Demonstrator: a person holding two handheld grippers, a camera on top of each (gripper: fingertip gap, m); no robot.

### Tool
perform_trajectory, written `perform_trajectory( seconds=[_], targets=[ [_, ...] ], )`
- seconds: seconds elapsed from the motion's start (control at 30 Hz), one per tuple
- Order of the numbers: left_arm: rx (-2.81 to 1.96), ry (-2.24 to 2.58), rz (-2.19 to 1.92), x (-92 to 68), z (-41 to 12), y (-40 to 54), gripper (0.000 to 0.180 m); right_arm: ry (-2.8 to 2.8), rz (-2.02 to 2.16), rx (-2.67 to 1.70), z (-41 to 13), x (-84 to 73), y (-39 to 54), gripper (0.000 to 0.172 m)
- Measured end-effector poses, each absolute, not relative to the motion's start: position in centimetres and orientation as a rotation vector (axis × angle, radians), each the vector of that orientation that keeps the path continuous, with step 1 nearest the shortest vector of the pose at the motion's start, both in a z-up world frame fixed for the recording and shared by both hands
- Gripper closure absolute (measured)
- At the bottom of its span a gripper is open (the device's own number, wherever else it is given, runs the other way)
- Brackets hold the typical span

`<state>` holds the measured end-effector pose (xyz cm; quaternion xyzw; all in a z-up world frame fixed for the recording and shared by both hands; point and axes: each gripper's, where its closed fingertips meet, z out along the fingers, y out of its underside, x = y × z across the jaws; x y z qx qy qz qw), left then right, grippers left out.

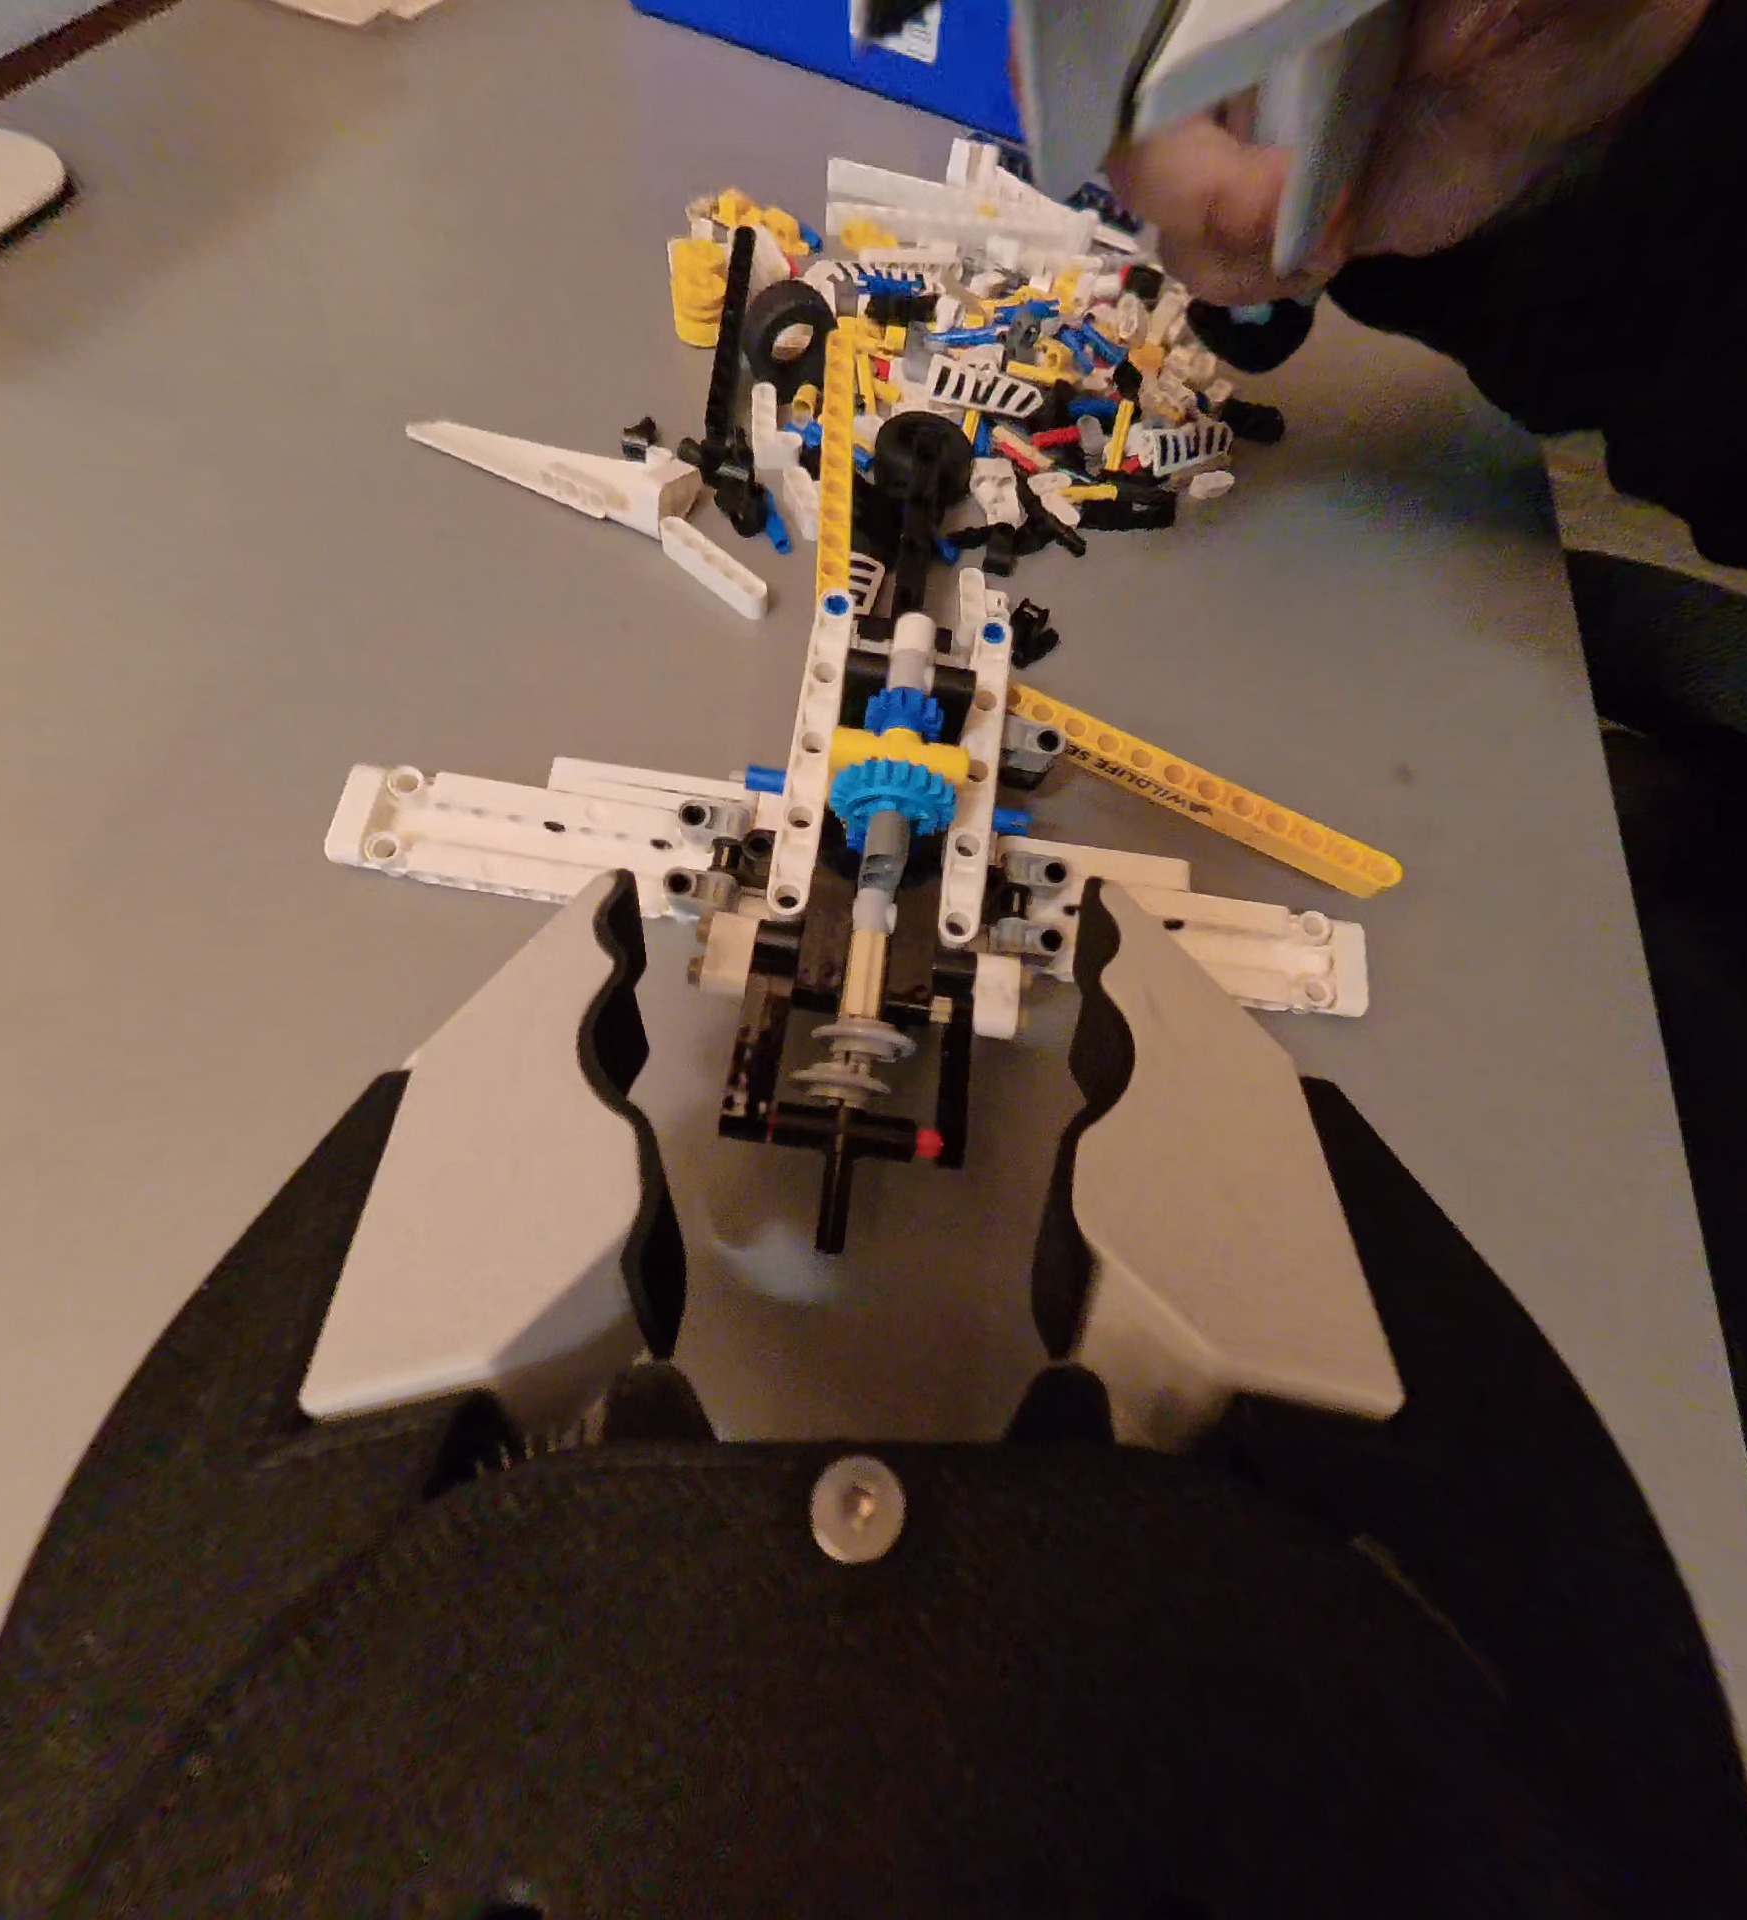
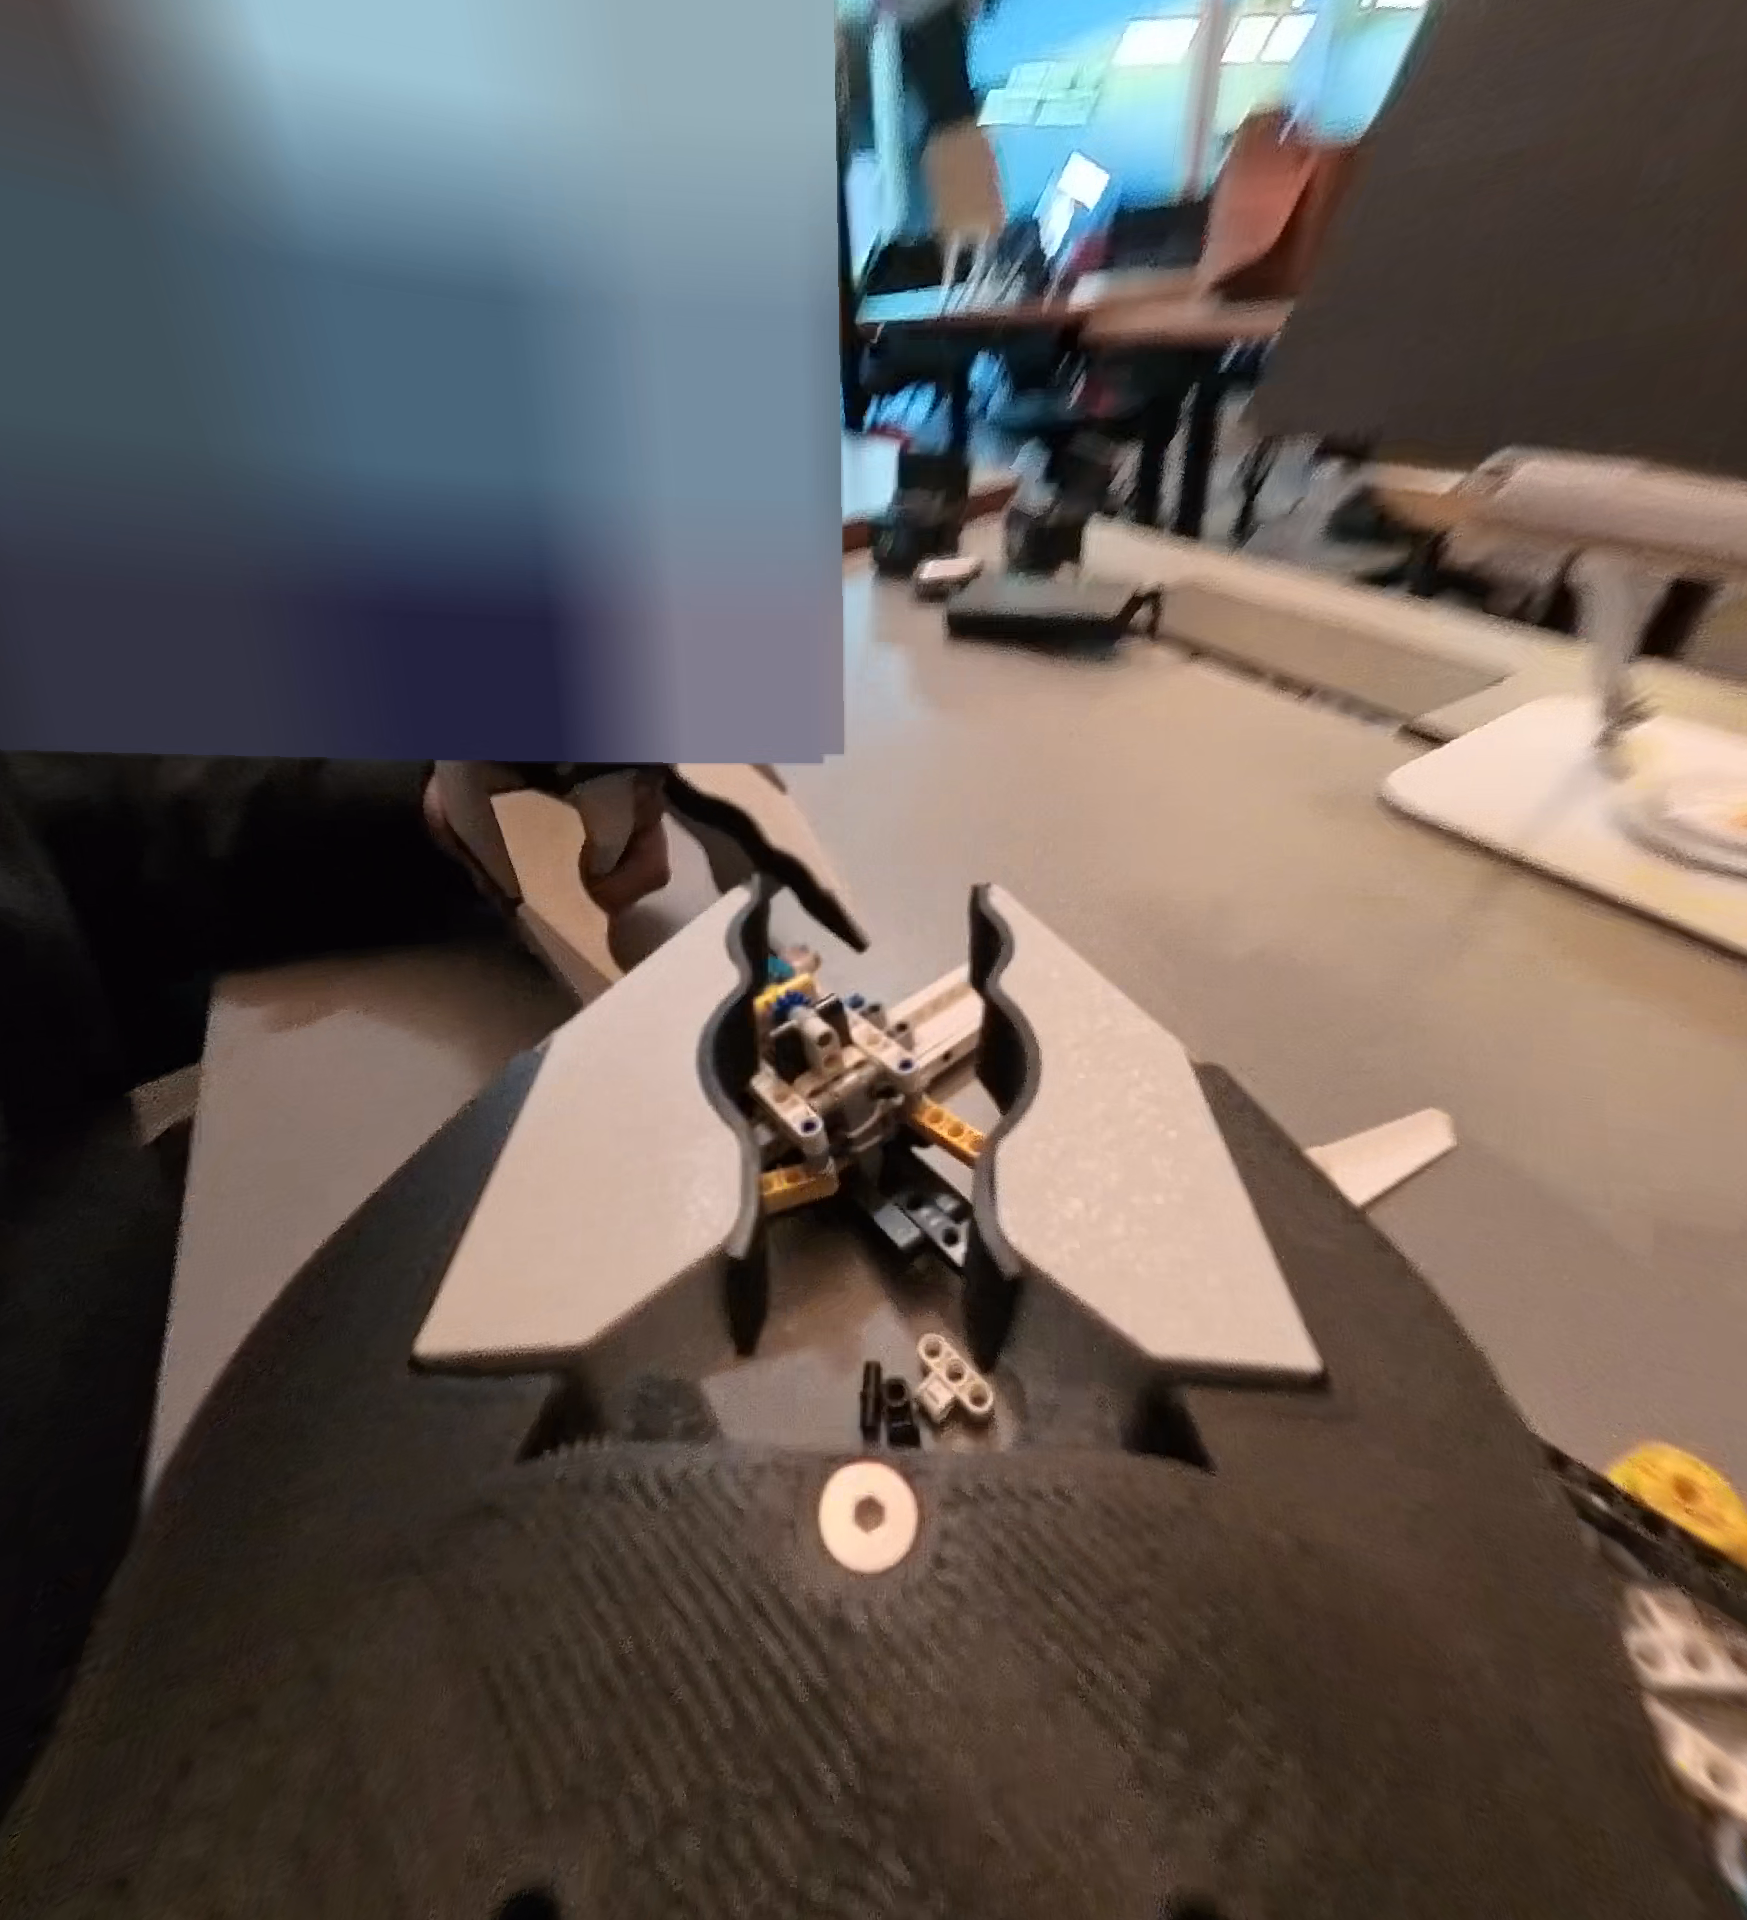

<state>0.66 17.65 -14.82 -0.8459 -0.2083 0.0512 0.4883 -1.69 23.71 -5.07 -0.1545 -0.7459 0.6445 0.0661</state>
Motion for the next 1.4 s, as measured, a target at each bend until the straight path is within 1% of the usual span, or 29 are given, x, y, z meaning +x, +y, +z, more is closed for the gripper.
perform_trajectory(
  seconds=[0.13, 0.3, 0.4, 0.5, 0.7, 0.77, 0.9, 1.2, 1.3, 1.4],
  targets=[
    [-2.009, -0.572, 0.042, 0.3, -14.6, 17.3, 0.104, -2.595, 1.747, -0.423, -8.4, -2.9, 20.8, 0.133],
    [-1.922, -0.653, -0.193, 0.2, -14.4, 17.2, 0.11, -2.961, 1.517, -0.329, -11.8, -3.4, 19.2, 0.133],
    [-1.83, -0.705, -0.366, 0.3, -14.1, 17.4, 0.114, -3.082, 1.425, -0.201, -12.6, -3.6, 19.0, 0.141],
    [-1.833, -0.709, -0.382, 0.4, -14.2, 17.5, 0.118, -3.186, 1.312, -0.045, -13.6, -3.2, 19.2, 0.144],
    [-1.9, -0.681, -0.344, 1.1, -14.7, 17.9, 0.118, -3.239, 1.226, 0.081, -14.0, -2.4, 19.2, 0.15],
    [-1.91, -0.692, -0.338, 1.0, -14.9, 17.9, 0.125, -3.242, 1.221, 0.079, -14.0, -2.1, 19.3, 0.153],
    [-1.917, -0.689, -0.333, 1.0, -15.0, 18.0, 0.127, -3.212, 1.166, 0.079, -13.9, -2.3, 19.8, 0.147],
    [-1.944, -0.669, -0.314, 1.3, -15.1, 18.1, 0.13, -3.193, 1.181, 0.128, -14.0, -1.8, 19.9, 0.148],
    [-1.943, -0.663, -0.343, 1.5, -15.2, 18.2, 0.131, -3.218, 1.154, 0.182, -14.1, -1.7, 19.6, 0.151],
    [-1.94, -0.663, -0.36, 1.5, -15.2, 18.2, 0.132, -3.276, 1.084, 0.273, -14.0, -1.0, 19.7, 0.163]
  ],
)
